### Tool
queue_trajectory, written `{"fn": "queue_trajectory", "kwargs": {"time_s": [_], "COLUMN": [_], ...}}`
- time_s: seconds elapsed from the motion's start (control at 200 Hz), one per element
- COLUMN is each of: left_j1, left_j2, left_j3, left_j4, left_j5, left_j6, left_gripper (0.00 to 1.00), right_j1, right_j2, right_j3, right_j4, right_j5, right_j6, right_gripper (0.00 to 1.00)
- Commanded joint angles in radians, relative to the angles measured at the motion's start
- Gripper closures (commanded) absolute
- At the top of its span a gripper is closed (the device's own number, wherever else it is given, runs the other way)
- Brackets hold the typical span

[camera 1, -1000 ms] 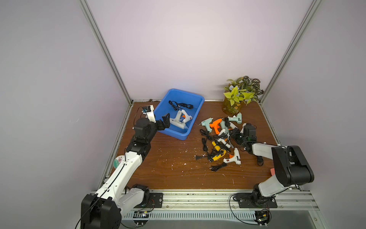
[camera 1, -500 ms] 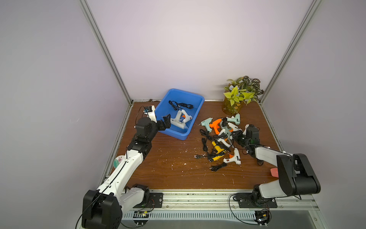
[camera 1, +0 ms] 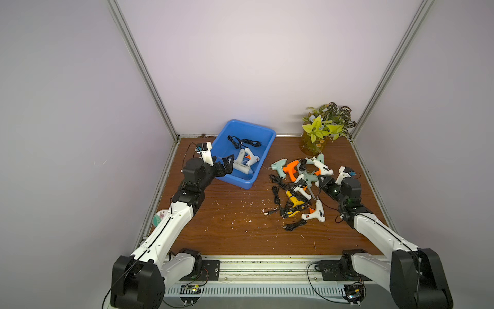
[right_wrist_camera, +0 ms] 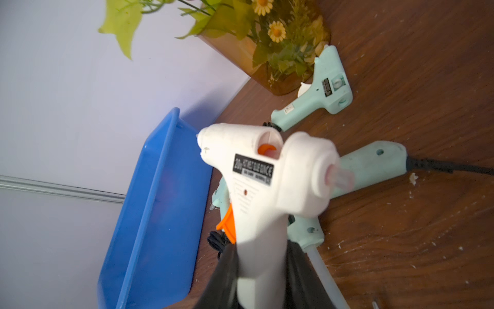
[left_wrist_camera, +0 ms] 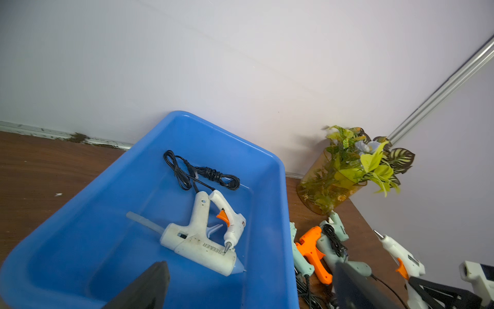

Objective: Put the hot melt glue gun into the storage box
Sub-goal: Pick up the hot melt adhesive gun from the center of the board.

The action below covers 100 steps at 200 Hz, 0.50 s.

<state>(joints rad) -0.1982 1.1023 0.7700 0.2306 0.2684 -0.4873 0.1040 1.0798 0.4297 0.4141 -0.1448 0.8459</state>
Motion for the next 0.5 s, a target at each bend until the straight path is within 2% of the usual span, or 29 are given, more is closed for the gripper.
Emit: {"fn": "queue_trajectory", "kwargs": {"time_s": [0.0,0.18,0.37,0.495], "left_j1": [0.0,-0.021,-0.099,-0.121], "left_j2": [0.035,0.097,0.152,0.201], "left_j3": [0.03,0.019,0.041,0.031], "left_j4": [0.078,0.21,0.271,0.387], "left_j5": [0.129,0.287,0.353,0.419], "left_j6": [-0.058,-0.136,-0.148,-0.224], "left_gripper": [0.0,0.0,0.01,0.0], "right_j1": [0.016,0.093,0.212,0.282], "right_j2": [-0.049,-0.016,0.097,0.186], "right_j3": [-0.003,-0.002,0.066,0.133], "right_j4": [0.123,0.276,0.437,0.517], "right_j5": [-0.048,-0.081,-0.104,-0.129], "right_j6": [-0.058,-0.094,-0.13,-0.148], "right_gripper": [1.0,1.0,1.0,1.0]}}
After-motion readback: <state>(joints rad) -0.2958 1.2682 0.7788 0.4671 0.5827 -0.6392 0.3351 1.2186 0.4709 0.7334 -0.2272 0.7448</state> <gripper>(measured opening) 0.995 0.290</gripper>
